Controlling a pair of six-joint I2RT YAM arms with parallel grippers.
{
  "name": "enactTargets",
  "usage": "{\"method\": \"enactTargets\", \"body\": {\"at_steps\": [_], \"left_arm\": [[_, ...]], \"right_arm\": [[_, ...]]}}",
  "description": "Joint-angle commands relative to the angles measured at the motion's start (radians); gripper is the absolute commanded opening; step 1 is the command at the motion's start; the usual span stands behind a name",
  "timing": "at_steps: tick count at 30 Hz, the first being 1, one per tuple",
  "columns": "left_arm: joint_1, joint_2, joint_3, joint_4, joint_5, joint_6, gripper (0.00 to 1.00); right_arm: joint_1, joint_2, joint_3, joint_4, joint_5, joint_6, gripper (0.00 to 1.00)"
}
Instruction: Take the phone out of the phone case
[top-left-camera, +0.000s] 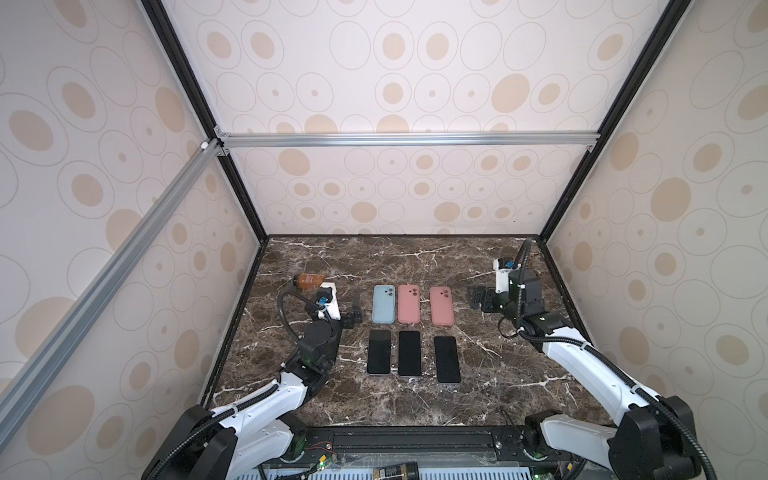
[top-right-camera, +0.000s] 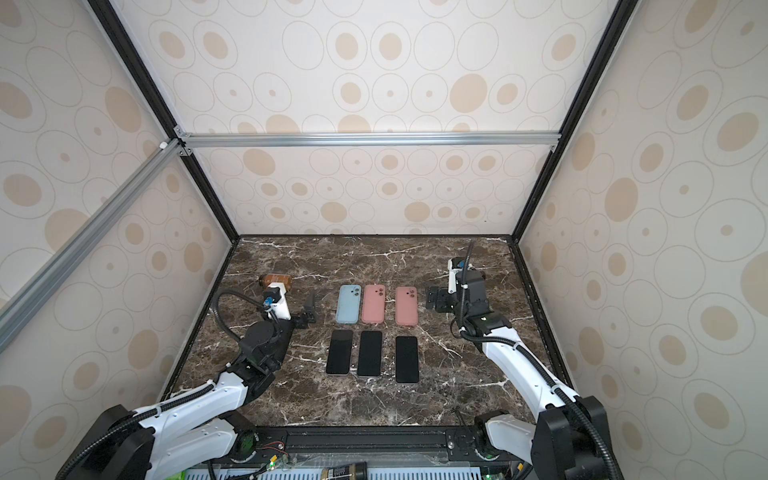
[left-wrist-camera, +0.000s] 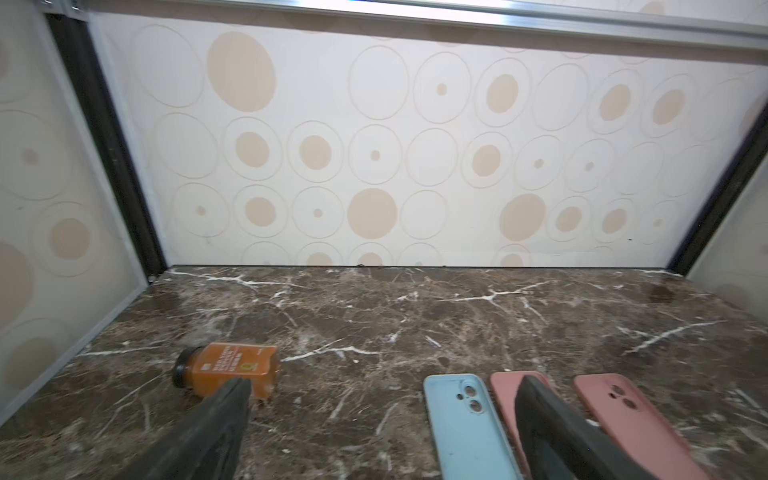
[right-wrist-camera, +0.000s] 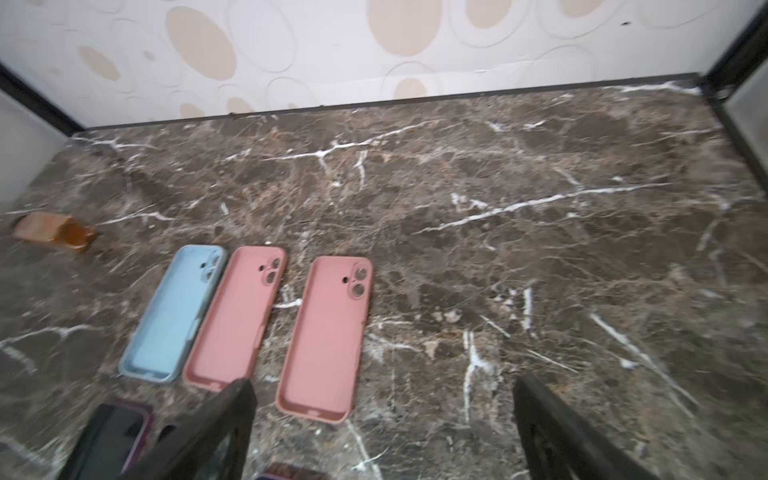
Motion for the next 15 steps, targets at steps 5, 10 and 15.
{"method": "enactTargets", "body": {"at_steps": [5,10,15], "left_arm": [[0.097,0.032,-0.077,0.226,-0.089,0.113,0.99],[0.141,0.106,-0.087,0.265,-0.079,0.200,0.99],[0.184,0.206,-0.090,0.345,-0.085,0.228,0.99]], "right_arm": [[-0.116,0.070,-0.044,0.121,0.056,-0.059,0.99],[-0.136,0.116,-0.178,0.371,0.127,-0.149,0.99],[-0.147,0.213,-0.236,0.499,0.155,-0.173,0.99]]}}
